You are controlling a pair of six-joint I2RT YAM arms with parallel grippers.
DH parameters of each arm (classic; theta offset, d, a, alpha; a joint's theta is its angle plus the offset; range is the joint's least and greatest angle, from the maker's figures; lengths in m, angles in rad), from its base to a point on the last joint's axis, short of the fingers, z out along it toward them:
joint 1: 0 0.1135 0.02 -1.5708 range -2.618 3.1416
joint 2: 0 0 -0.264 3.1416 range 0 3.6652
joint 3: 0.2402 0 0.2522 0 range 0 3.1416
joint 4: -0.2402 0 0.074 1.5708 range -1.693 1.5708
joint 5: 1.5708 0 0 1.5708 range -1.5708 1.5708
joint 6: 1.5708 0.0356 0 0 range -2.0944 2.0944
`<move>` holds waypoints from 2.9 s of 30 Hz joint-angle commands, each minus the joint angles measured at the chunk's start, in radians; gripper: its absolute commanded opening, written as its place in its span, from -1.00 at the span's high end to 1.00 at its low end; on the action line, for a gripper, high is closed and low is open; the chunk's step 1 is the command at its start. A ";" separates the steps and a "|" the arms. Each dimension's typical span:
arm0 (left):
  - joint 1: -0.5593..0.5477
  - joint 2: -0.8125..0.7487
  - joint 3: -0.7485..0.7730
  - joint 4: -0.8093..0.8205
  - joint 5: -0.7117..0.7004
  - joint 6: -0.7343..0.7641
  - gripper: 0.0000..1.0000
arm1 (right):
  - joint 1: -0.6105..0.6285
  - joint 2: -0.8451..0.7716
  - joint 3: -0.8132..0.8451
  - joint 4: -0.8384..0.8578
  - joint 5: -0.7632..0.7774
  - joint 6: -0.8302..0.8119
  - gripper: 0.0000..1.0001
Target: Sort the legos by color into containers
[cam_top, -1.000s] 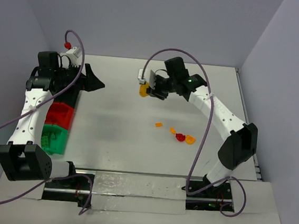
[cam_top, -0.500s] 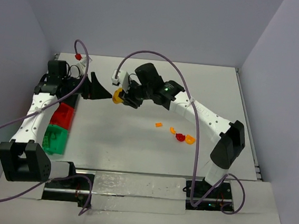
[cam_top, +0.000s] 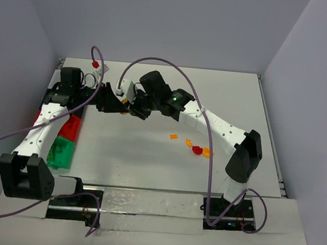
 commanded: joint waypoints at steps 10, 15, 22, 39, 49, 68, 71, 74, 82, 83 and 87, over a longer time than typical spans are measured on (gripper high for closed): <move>-0.021 0.002 -0.014 0.147 -0.014 -0.070 0.30 | 0.029 -0.017 0.043 0.034 -0.003 0.007 1.00; -0.015 0.017 -0.006 0.114 -0.019 -0.039 1.00 | 0.030 -0.028 0.024 0.049 0.020 0.016 1.00; 0.202 0.038 0.004 0.074 0.025 0.033 1.00 | 0.006 -0.063 -0.080 0.093 0.066 0.019 1.00; 0.442 0.190 0.189 0.024 -0.735 0.375 1.00 | -0.181 0.004 -0.118 0.128 -0.024 0.050 1.00; 0.444 0.341 0.255 0.053 -0.962 0.396 0.98 | -0.228 0.062 -0.062 0.127 -0.079 0.068 1.00; 0.444 0.402 0.319 0.005 -0.880 0.395 -0.33 | -0.240 0.065 -0.014 0.121 -0.118 0.104 1.00; 0.444 0.364 0.350 -0.026 -0.819 0.392 -0.39 | -0.236 0.073 0.043 0.091 -0.123 0.123 1.00; 0.445 0.278 0.339 -0.034 -0.603 0.391 -0.40 | -0.236 0.070 0.071 0.074 -0.164 0.164 1.00; 0.324 0.100 0.225 -0.060 -0.226 0.242 -0.46 | -0.234 0.045 0.086 0.156 -0.343 0.454 1.00; 0.288 0.070 0.193 -0.046 -0.213 0.204 -0.45 | -0.234 0.041 0.076 0.179 -0.384 0.494 1.00; 0.166 -0.016 0.109 -0.031 -0.132 0.131 -0.42 | -0.234 0.027 0.049 0.247 -0.548 0.639 1.00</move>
